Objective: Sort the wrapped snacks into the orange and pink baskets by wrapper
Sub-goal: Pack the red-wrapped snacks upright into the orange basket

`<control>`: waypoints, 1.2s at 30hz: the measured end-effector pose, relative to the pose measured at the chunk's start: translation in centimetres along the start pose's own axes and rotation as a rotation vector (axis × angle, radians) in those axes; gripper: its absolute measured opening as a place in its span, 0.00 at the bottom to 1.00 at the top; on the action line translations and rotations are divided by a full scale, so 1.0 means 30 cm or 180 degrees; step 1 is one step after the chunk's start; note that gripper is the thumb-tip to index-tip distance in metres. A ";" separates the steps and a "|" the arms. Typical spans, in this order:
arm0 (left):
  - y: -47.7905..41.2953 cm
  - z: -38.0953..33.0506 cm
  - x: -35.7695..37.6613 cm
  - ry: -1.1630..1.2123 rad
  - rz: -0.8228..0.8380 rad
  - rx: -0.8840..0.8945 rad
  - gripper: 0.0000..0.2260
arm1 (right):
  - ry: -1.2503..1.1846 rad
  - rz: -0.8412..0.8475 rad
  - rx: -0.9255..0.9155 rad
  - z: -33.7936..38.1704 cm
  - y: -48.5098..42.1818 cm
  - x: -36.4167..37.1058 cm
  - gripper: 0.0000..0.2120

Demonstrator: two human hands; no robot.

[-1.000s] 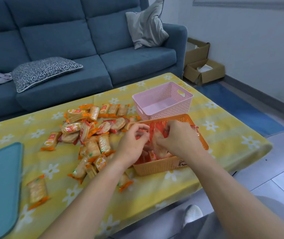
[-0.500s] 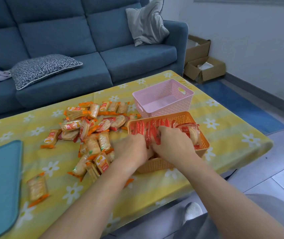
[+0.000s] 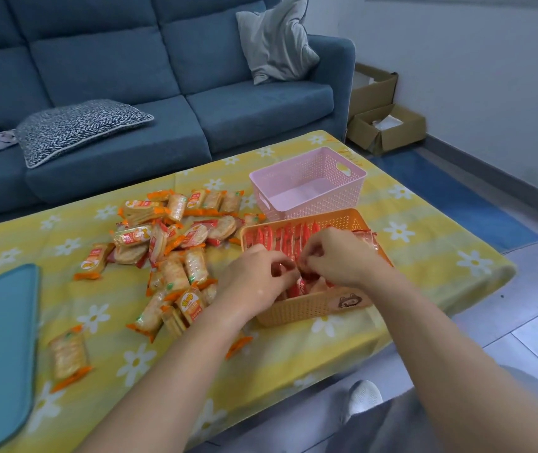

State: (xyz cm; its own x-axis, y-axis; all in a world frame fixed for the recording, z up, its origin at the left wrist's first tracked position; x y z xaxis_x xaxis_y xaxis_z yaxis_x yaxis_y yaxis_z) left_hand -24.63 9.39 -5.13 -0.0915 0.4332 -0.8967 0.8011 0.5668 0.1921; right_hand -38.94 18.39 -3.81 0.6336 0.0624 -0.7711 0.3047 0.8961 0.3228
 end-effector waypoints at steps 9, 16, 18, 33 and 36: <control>0.000 0.001 0.007 -0.0236 0.0003 -0.0195 0.08 | 0.0701 0.0773 -0.0040 -0.060 -0.023 0.017 0.20; -0.002 0.007 0.002 -0.0175 0.0091 -0.0245 0.08 | 0.0547 0.0354 -0.0234 -0.066 -0.001 -0.052 0.07; -0.004 0.007 0.002 -0.0181 0.0089 -0.0246 0.08 | 0.0053 -0.0027 -0.0336 -0.067 0.028 -0.101 0.07; -0.026 -0.026 -0.012 0.1389 -0.0597 0.0486 0.14 | -0.1712 -0.0288 0.0042 -0.055 0.050 -0.110 0.08; -0.053 -0.030 -0.003 0.1572 -0.0508 0.0488 0.12 | -0.1111 -0.0147 0.0055 -0.045 0.055 -0.101 0.05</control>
State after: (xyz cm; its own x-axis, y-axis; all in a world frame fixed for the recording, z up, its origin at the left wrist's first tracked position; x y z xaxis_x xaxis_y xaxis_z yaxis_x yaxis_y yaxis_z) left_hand -26.43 9.08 -5.01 -0.4567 0.6490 -0.6085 0.8283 0.5598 -0.0246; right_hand -41.32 20.28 -1.69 0.8229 -0.1347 -0.5520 0.3488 0.8867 0.3035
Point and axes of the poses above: each hand's wrist, its own y-axis away from the middle knuckle, its own x-axis out of the palm, z = x × y, the point moved 2 cm from there along -y, towards the middle knuckle, and after that the axes turned 14 degrees about z, right-handed, at the moved point
